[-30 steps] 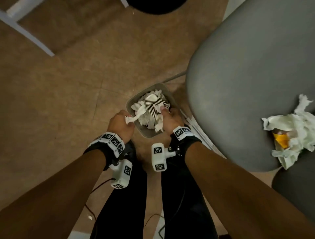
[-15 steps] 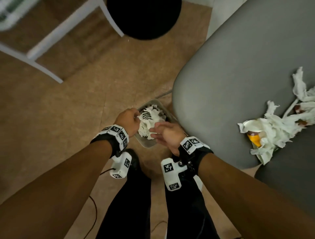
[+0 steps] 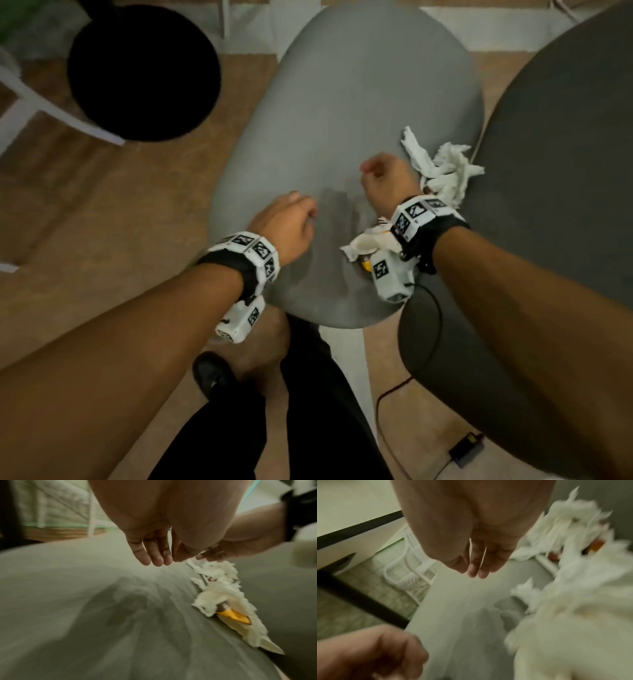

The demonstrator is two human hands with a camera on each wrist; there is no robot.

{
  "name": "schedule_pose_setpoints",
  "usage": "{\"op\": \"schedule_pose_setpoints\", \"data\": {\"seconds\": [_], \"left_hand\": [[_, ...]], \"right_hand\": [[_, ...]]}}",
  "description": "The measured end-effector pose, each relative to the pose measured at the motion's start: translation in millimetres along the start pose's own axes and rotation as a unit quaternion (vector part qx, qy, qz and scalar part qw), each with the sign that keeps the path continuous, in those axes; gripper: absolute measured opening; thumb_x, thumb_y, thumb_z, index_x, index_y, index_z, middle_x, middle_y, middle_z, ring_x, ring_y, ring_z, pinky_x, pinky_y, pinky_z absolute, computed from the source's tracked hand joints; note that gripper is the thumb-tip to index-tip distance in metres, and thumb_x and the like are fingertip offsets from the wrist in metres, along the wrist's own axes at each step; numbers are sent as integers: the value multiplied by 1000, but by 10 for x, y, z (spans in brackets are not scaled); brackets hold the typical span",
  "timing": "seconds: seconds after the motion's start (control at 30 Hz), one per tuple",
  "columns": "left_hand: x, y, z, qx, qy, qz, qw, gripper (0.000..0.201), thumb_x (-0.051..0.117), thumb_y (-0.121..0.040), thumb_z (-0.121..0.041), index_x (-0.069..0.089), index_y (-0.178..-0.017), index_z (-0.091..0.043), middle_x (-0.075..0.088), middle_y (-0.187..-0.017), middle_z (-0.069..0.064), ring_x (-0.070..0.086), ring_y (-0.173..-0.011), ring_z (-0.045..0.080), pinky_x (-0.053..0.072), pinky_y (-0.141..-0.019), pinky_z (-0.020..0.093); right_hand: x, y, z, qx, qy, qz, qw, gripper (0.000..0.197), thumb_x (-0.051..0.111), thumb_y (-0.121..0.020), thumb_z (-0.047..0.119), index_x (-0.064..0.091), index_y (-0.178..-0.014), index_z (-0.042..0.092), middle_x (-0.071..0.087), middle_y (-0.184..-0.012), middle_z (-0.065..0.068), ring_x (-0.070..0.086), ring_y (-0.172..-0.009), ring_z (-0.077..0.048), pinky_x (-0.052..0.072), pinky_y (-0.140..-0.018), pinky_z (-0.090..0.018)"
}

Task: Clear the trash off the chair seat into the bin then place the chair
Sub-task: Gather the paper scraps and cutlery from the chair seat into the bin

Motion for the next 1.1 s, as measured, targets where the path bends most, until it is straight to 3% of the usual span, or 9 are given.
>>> {"op": "schedule_pose_setpoints", "data": {"seconds": [0.1,0.27,0.4,0.53,0.67,0.77,0.9,1.03,1.1], "left_hand": [[267,-341,-545,64,-26,76,995,41,54,-83,-35,57,-119,-18,54,-117,8,51,-113,32,45,-96,44],[576,-649,-1088,125,-120,179,969,86,70,-73,-51,33,-148,-34,27,-153,6,31,-136,32,35,-108,48],[711,-688,-1055,124,-195,227,946,67,70,-79,-34,43,-141,-31,25,-154,8,32,-135,35,38,-102,48],[585,-706,-880,104,-152,176,967,31,57,-88,-13,53,-119,-12,45,-127,10,47,-111,32,47,-86,45],[402,-695,-584,63,-92,116,987,17,56,-89,-13,54,-107,-13,49,-119,8,51,-102,30,48,-83,44],[238,-610,-410,32,-38,56,997,14,55,-89,-16,54,-103,-15,51,-112,7,54,-89,29,48,-77,42],[53,-474,-213,-16,11,8,1000,15,52,-88,-10,52,-100,-19,53,-106,0,53,-88,27,41,-78,36],[-105,-299,-120,-59,88,-36,994,23,59,-83,-8,44,-95,-22,50,-94,-5,52,-80,23,33,-61,29],[-188,-179,-86,-70,107,-61,990,23,59,-84,-8,43,-96,-20,53,-93,-2,52,-79,23,32,-63,30]], "right_hand": [[-558,-354,-285,24,61,-106,992,27,58,-84,24,67,-109,19,68,-118,-11,64,-109,-31,50,-96,-34],[-927,-627,-708,82,173,-106,976,54,65,-81,32,51,-131,22,38,-145,-15,35,-135,-37,38,-110,-47],[-886,-716,-859,118,136,-45,983,74,75,-76,37,40,-141,26,32,-147,-13,53,-122,-38,49,-99,-39],[-757,-781,-883,118,125,-7,985,72,78,-80,30,40,-141,20,43,-142,-11,56,-119,-28,39,-85,-24],[-588,-820,-791,103,175,1,979,50,74,-83,28,56,-127,13,61,-128,-14,62,-113,-33,46,-84,-29],[-506,-811,-638,75,162,2,984,25,63,-90,19,66,-114,15,70,-113,-12,67,-102,-33,52,-80,-30],[-463,-741,-320,28,145,-43,988,23,56,-91,13,68,-110,16,72,-106,-10,68,-98,-31,47,-75,-27],[-444,-635,-13,-9,90,-65,994,17,58,-89,12,66,-104,15,66,-86,-2,62,-74,-21,44,-61,-21],[-384,-520,136,-26,68,-36,997,11,63,-87,16,65,-97,21,62,-76,4,61,-66,-16,45,-51,-16]]}}
Point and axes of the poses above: each hand's wrist, its own y-axis away from the middle knuckle, its own x-axis out of the palm, z = x × y, the point moved 1 cm from there along -y, towards the middle knuckle
